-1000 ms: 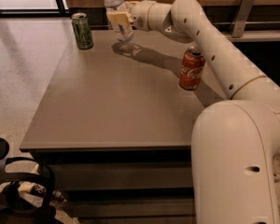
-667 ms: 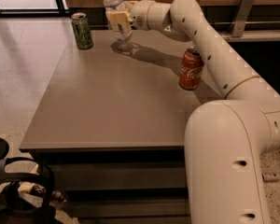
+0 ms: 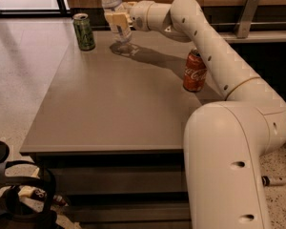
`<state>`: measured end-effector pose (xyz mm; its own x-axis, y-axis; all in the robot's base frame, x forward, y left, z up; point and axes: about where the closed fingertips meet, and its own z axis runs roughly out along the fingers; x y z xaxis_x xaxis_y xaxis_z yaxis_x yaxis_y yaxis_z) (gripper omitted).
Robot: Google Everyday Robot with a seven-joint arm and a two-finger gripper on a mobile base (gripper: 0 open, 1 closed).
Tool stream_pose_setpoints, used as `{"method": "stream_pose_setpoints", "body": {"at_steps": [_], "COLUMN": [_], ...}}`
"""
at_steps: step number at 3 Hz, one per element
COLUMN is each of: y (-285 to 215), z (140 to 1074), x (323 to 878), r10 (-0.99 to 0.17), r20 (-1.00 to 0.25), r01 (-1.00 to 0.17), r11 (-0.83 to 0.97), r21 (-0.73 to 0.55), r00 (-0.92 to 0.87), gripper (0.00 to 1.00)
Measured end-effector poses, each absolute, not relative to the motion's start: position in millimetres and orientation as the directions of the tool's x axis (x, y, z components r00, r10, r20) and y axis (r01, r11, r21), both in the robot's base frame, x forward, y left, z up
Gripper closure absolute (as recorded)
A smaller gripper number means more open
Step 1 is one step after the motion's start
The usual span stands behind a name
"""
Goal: Move blue plastic bottle near green can
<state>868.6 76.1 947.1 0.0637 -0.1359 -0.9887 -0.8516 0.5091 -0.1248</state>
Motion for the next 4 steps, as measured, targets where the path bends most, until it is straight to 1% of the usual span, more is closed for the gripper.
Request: {"method": "stream_pose_setpoints", "body": {"at_steps": [1,2,3,4], "y": [94,117,117,114], "z": [934,909,908,908], "x": [859,836,830,827], "r10": [-0.092,-0.037,-0.059,-0.063], "r20": [-0.994,-0.999,-0.998,-0.998], "r01": [-0.868,-0.884,-0.88,-0.873], "r11": [0.489,0.465,0.473,0.485], "r21": [-0.09,-0.041,-0.05,-0.057], "r00": [0.052,0.027,0.025,0.03], "gripper": [1.0,1.0,0.99,0.76]}}
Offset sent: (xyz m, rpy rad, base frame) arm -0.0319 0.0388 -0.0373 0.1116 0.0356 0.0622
